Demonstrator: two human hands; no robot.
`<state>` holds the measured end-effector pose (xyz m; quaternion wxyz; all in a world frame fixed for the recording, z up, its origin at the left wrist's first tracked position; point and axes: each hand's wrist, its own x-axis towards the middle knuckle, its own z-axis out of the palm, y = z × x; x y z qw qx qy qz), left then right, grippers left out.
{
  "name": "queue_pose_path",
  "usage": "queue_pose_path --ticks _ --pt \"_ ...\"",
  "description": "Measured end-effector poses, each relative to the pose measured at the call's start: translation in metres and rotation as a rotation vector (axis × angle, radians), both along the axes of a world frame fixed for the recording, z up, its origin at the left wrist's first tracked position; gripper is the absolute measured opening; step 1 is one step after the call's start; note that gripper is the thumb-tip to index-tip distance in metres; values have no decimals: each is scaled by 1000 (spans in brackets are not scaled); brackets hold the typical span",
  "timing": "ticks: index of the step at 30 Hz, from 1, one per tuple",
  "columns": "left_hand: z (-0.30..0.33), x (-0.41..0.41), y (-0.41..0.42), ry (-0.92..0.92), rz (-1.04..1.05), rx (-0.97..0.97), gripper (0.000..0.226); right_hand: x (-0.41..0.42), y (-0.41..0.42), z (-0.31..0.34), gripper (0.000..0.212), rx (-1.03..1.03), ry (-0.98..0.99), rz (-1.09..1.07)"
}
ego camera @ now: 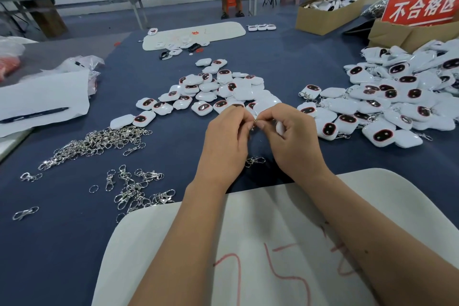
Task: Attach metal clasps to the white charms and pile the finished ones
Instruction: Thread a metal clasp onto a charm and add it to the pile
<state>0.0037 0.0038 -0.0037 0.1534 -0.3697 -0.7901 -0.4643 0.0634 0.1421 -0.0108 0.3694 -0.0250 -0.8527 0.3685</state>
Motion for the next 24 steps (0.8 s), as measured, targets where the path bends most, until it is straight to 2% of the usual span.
queue_pose_path --ticks 3,11,19,24 --pt "1 0 0 -4 -1 -7 17 1 1 0 11 131 25 -27" --pt "1 2 -2 -8 -7 -13 16 2 7 1 14 284 39 1" --pt "0 4 6 -73 -9 101 16 3 5 2 10 50 114 -2" --pt "0 4 9 -52 3 99 14 5 4 5 9 -132 52 47"
